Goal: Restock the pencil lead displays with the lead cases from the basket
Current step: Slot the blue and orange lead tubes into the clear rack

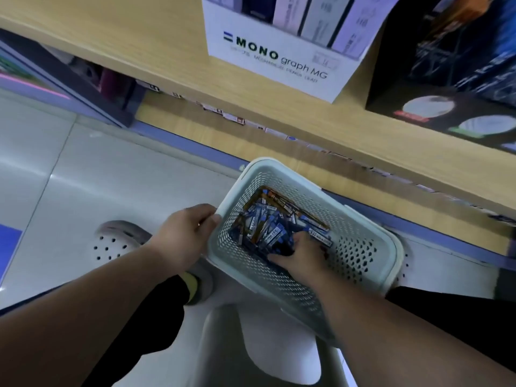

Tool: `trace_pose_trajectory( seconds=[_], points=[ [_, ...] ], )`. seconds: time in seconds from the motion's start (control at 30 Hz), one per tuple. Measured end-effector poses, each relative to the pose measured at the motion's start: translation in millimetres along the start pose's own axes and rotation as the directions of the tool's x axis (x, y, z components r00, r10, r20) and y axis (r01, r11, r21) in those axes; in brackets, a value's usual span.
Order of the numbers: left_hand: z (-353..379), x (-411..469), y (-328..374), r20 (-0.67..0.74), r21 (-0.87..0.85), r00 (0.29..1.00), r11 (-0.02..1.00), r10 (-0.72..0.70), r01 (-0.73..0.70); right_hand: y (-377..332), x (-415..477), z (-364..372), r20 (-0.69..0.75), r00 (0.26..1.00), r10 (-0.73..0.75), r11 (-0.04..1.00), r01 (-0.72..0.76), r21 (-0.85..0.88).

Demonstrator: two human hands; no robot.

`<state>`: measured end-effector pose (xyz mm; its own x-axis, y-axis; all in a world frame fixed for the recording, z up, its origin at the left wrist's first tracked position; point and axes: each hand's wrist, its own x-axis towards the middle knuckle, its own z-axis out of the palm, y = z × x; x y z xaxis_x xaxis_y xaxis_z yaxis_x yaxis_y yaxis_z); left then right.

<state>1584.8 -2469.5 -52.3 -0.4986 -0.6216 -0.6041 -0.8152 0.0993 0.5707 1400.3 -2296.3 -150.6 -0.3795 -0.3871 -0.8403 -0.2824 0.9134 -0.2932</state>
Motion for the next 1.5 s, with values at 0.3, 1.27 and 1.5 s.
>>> trace_pose_trajectory(
  seconds=[0.3, 1.27, 1.5],
  points=[
    [8.2, -6.8, 0.6, -0.053, -0.063, 0.999, 0.998, -0.011, 0.008, -8.0, 4.0, 23.1, -0.016, 0.999, 0.029, 0.996, -0.03, -0.088],
    [17.4, -6.3, -3.3, -0.098, 0.064, 0.986, 0.99, 0.134, -0.128, -23.3, 2.4, 13.7, 0.474, 0.87, -0.135, 0.962, 0.23, -0.147],
    [18.7, -5.6, -4.4, -0.108, 0.081, 0.983, 0.987, 0.146, -0.137, -21.8, 6.6, 8.4, 0.513, 0.853, -0.099, 0.971, 0.196, -0.138]
  ],
)
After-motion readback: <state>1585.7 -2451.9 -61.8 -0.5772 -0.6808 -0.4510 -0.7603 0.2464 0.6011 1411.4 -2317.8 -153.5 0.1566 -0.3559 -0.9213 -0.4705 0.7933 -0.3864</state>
